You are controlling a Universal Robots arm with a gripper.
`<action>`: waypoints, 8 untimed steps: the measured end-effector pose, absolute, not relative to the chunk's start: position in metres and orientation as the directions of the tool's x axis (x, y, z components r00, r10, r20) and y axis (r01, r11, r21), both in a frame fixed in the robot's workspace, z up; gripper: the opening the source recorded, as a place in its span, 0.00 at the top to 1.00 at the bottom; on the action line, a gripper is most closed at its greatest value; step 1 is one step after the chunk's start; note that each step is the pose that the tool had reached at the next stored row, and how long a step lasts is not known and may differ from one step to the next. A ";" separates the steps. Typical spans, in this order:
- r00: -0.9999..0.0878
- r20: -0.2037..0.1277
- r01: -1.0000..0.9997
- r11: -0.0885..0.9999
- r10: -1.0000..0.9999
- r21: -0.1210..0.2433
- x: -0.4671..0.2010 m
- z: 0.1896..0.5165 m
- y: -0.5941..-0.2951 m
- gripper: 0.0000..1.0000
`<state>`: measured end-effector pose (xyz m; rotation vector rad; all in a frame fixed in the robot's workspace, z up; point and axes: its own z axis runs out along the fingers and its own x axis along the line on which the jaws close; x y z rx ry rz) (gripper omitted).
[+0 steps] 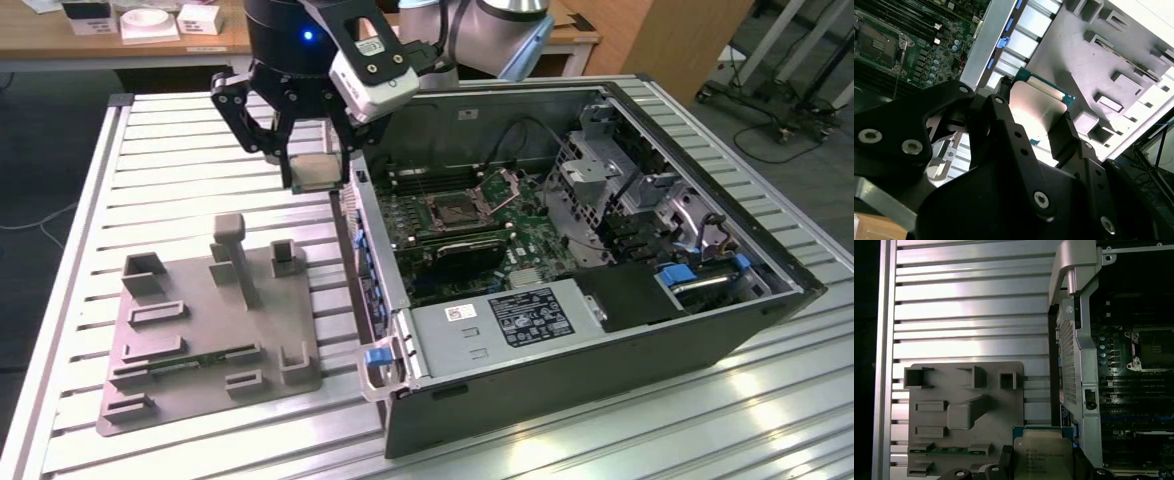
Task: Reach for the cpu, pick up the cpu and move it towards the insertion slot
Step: 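Pick up the cpu and move it towards the insertion slot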
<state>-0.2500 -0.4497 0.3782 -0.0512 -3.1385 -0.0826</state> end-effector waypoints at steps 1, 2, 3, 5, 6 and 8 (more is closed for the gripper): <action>-0.999 0.002 0.033 0.998 0.033 0.053 -0.249 0.378 -0.450 0.45; -0.999 0.002 0.033 0.998 0.033 0.053 -0.249 0.378 -0.450 0.45; -0.999 0.002 0.033 0.998 0.033 0.053 -0.248 0.378 -0.450 0.45; -0.999 0.002 0.033 0.998 0.033 0.053 -0.247 0.378 -0.450 0.45; -0.999 0.002 0.033 0.998 0.033 0.053 -0.246 0.378 -0.450 0.45; -0.999 0.002 0.033 0.998 0.033 0.053 -0.245 0.378 -0.450 0.45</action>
